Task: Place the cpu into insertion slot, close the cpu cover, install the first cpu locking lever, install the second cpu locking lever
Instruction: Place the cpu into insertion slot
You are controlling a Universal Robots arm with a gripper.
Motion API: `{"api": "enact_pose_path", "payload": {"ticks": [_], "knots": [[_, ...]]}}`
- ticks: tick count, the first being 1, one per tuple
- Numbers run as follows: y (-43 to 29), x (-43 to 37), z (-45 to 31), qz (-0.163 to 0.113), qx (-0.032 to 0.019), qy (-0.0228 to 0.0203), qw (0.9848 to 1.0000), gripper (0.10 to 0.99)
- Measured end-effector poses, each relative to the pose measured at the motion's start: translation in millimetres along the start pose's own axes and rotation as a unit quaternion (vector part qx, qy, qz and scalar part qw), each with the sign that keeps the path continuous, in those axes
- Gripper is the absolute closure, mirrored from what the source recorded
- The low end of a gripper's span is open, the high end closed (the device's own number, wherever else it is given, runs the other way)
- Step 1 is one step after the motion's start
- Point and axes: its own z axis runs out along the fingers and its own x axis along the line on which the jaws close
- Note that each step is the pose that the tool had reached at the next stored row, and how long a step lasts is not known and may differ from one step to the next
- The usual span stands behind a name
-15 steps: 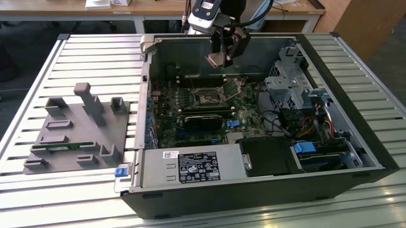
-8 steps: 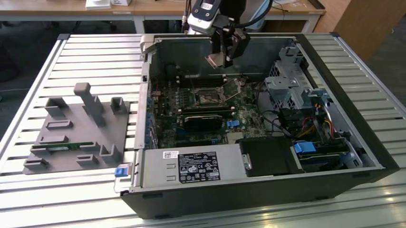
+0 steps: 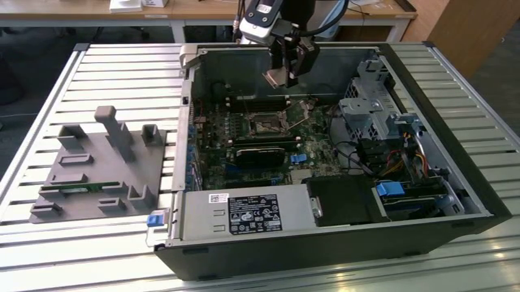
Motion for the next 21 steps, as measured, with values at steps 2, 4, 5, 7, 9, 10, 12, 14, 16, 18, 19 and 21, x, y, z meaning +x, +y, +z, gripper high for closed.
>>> {"api": "enact_pose_path", "payload": {"ticks": [2,4,5,7,9,10,12,14,16,18,19,21], "knots": [[0.0,0.0,0.2,0.002,0.0,-0.0002,1.0,0.545],[0.0,0.0,0.4,0.003,-0.0001,-0.0003,1.0,0.545],[0.0,0.0,0.5,0.004,-0.0001,-0.0004,1.0,0.545],[-0.1,0.0,0.7,0.005,-0.0001,-0.0005,1.0,0.545],[-0.1,0.0,0.9,0.007,-0.0001,-0.0006,1.0,0.545],[-0.1,0.0,0.9,0.008,-0.0001,-0.0007,1.0,0.545],[-0.1,0.0,1.1,0.009,-0.0002,-0.0008,1.0,0.545],[-0.1,0.0,1.2,0.011,-0.0002,-0.001,0.9999,0.545],[-0.1,0.0,1.4,0.012,-0.0002,-0.0011,0.9999,0.545],[-0.1,0.0,1.5,0.014,-0.0002,-0.0012,0.9999,0.545],[-0.1,0.0,1.6,0.014,-0.0003,-0.0013,0.9999,0.545],[-0.2,0.0,1.8,0.016,-0.0003,-0.0014,0.9999,0.545]]}}
